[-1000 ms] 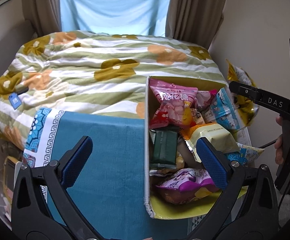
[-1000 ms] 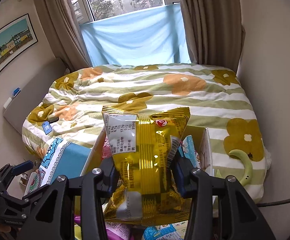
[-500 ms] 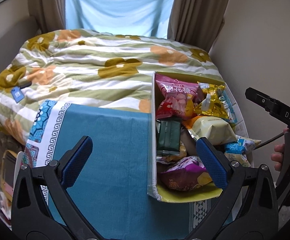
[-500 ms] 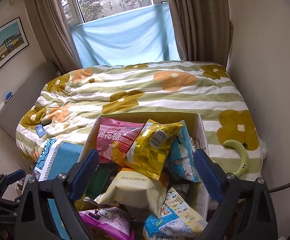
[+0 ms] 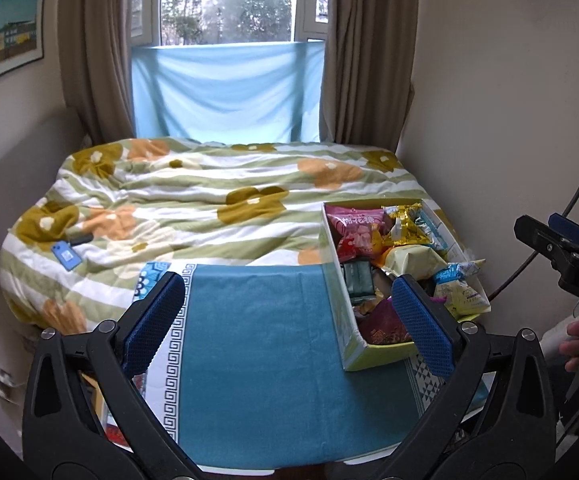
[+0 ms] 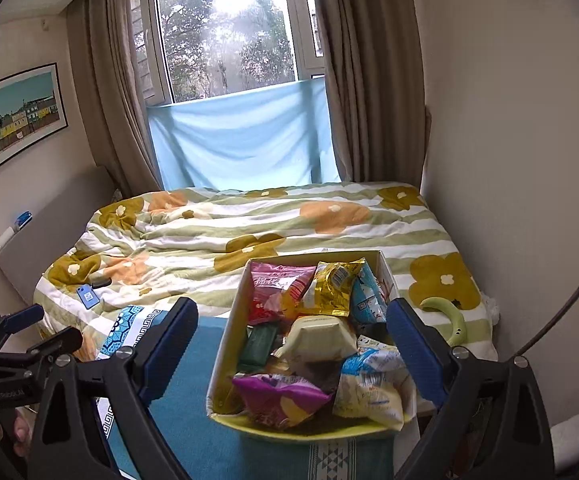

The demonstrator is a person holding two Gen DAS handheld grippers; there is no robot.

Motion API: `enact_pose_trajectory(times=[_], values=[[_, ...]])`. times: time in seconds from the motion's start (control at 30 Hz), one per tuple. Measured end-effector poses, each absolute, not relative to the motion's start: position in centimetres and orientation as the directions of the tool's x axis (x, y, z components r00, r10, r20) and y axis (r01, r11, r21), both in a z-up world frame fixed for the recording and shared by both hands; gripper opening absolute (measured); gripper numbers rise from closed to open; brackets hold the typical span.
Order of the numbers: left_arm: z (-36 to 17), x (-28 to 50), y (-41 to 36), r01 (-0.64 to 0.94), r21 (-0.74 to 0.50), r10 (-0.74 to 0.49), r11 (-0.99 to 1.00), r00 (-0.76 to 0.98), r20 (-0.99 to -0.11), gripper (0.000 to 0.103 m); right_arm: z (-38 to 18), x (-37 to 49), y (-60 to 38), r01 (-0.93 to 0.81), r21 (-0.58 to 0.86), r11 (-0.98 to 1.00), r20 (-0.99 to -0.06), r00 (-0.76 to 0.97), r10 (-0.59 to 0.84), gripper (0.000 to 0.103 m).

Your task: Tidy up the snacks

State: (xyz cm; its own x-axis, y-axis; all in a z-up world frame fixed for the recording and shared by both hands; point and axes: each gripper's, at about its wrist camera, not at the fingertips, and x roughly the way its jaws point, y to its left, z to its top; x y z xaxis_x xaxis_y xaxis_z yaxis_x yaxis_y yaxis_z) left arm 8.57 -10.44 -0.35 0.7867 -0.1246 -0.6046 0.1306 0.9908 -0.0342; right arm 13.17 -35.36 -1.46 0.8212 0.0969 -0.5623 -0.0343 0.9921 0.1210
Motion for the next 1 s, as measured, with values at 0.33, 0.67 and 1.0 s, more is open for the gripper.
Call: enact_pose_trajectory(times=[0.33,0.67,1.0], values=[[0.9,0.7,-6.6,0.104,0.001,-0.087,0.995,0.844,-0.53,0.102,-1.0,4.5,-30.5,0.006,0.069,0.998,-0.543,0.839,0.032,0.094],[0.9,-0.8,-5.8,0.09,0.025,-0.064,0.996,0.852,-0.52,0.102,-1.5,2.3,-29.6,0.038,0.074,0.997,-0.534,0.846,0.007,0.094],[1.0,0.0,-6.1,0.091,0.032,-0.061,0.995,0.856,-0.513,0.102,-1.4,2.6,-29.3,0.038,0.072,0.997,-0.529,0.848,0.006,0.094]])
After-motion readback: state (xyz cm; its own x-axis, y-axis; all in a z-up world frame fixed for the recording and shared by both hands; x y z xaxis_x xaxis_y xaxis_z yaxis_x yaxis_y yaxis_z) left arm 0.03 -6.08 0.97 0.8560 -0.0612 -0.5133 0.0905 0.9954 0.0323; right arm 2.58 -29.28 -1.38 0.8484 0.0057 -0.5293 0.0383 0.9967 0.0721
